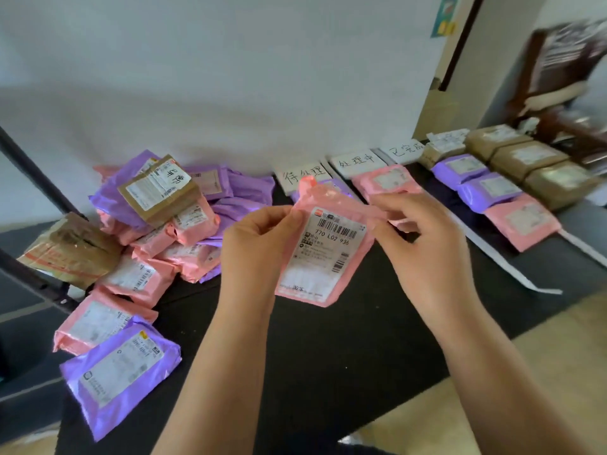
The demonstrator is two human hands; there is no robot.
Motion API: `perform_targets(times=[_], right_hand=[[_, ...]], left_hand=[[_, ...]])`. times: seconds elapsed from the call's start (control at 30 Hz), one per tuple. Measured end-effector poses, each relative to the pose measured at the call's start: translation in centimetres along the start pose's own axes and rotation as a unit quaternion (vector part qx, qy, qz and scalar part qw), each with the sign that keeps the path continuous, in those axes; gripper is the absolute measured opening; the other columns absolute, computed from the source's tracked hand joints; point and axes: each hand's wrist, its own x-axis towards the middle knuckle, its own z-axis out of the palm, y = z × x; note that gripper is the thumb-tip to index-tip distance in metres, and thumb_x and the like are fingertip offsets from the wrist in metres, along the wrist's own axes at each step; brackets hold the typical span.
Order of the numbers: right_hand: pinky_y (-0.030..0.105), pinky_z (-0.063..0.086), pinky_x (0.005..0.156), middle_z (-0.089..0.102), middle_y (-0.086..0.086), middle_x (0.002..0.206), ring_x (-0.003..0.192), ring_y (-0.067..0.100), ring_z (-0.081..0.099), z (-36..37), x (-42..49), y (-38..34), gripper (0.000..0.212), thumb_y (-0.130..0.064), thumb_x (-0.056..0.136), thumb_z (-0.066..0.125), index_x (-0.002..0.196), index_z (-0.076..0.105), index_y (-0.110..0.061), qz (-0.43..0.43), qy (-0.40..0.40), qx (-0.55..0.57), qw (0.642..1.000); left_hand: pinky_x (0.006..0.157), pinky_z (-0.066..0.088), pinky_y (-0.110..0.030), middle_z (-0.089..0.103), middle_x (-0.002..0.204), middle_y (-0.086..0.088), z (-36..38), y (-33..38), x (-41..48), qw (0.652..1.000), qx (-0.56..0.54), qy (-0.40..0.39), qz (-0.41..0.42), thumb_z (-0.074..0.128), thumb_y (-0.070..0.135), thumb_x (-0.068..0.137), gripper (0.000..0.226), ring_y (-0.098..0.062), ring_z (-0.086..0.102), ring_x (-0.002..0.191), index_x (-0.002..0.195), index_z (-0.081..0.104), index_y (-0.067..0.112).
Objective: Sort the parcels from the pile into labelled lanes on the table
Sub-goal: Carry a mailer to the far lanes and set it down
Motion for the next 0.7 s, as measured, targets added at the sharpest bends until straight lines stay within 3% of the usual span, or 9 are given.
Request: perform_targets(times=[0.1,0.2,0.3,0.4,0.6,0.7], right_hand=[[0.013,0.039,0.085,0.062,-0.012,0.114,0.106,0.003,0.054,-0.8,-1.9,1.7,0.036,-0.027,0.088,0.066,0.124,0.065,-0.027,0.004,-0.001,-0.085,0.996],[0.014,0.035,0.08,0.065,-0.01,0.109,0.096,0.002,0.05,-1.9,-3.6,3.9,0.031,-0.026,0.089,0.07,0.12,0.069,-0.025,0.032,0.009,-0.155,0.987],[0.027,0.048,0.081,0.068,-0.008,0.099,0.088,0.003,0.053,-3.7,-5.1,6.0,0.023,-0.023,0.087,0.074,0.11,0.074,-0.021,0.055,0.037,-0.154,0.986],[0.033,0.054,0.08,0.07,-0.006,0.092,0.084,0.008,0.061,-5.9,-5.9,7.8,0.014,-0.016,0.085,0.076,0.099,0.077,-0.018,0.075,0.073,-0.132,0.986],[0.018,0.049,0.066,0.063,-0.01,0.085,0.078,0.006,0.061,-11.3,-6.6,12.2,0.001,-0.016,0.089,0.072,0.089,0.073,-0.017,0.122,0.095,-0.1,0.983],[0.011,0.044,0.062,0.061,-0.011,0.084,0.074,0.006,0.06,-14.7,-6.8,15.7,0.005,-0.015,0.089,0.072,0.085,0.07,-0.017,0.117,0.105,-0.107,0.982]], left_hand=[[0.063,0.056,-0.024,0.074,0.074,0.013,2.3,-0.7,-0.6,0.998,0.038,-0.055,-0.006,0.073,0.031,0.088,0.008,-0.002,0.069,0.066,0.082,0.074,0.027],[0.061,0.047,-0.017,0.071,0.071,0.021,5.0,-1.1,-1.4,0.99,0.088,-0.11,-0.003,0.072,0.036,0.088,0.01,0.004,0.065,0.069,0.079,0.071,0.032],[0.071,0.049,-0.025,0.073,0.083,0.015,7.8,-1.2,-2.5,0.98,0.12,-0.159,-0.003,0.07,0.039,0.089,0.008,-0.006,0.068,0.083,0.086,0.072,0.031],[0.067,0.044,-0.021,0.072,0.086,0.014,10.7,-1.1,-3.8,0.969,0.149,-0.195,0.003,0.068,0.04,0.091,0.012,-0.004,0.066,0.084,0.092,0.072,0.029],[0.066,0.044,-0.018,0.071,0.089,0.016,17.7,-1.2,-6.3,0.961,0.153,-0.229,-0.007,0.068,0.043,0.09,0.013,-0.001,0.064,0.084,0.097,0.071,0.032],[0.06,0.043,-0.013,0.069,0.083,0.018,22.2,-1.6,-8.3,0.965,0.141,-0.221,-0.012,0.068,0.04,0.09,0.005,0.005,0.063,0.076,0.088,0.068,0.036]])
